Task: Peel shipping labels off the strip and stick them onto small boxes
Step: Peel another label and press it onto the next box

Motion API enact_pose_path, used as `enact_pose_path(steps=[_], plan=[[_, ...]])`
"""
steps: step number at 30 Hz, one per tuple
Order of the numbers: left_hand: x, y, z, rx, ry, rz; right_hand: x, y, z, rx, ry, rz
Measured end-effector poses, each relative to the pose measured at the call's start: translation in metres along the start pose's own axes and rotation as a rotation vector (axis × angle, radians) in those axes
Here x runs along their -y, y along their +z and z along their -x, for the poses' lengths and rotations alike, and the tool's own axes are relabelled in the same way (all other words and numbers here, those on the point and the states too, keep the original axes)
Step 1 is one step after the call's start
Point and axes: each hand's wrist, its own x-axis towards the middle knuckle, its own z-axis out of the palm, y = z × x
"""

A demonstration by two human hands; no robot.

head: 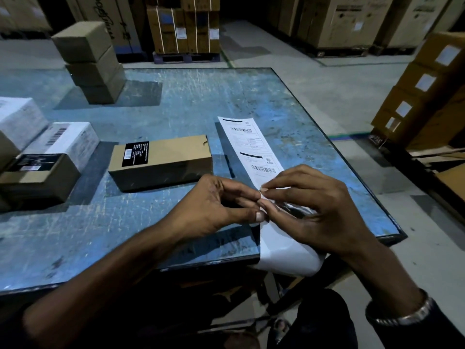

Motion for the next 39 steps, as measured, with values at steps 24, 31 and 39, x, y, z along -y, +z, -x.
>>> enact_pose_path(steps=[24,31,39], plan=[[0.013,0.009,0.002,-0.318,0.239,-0.415,-0.009,-0.009,-0.005,0.123,0.701,-0.318],[0.021,0.013,0.01,-0.156,0.61,-0.85,-0.009,-0.013,-0.009,0.138,0.714,-0.387],[0.024,0.02,0.013,-0.107,0.612,-1.092,-0.032,-0.015,-0.017,0.045,0.902,-0.431]])
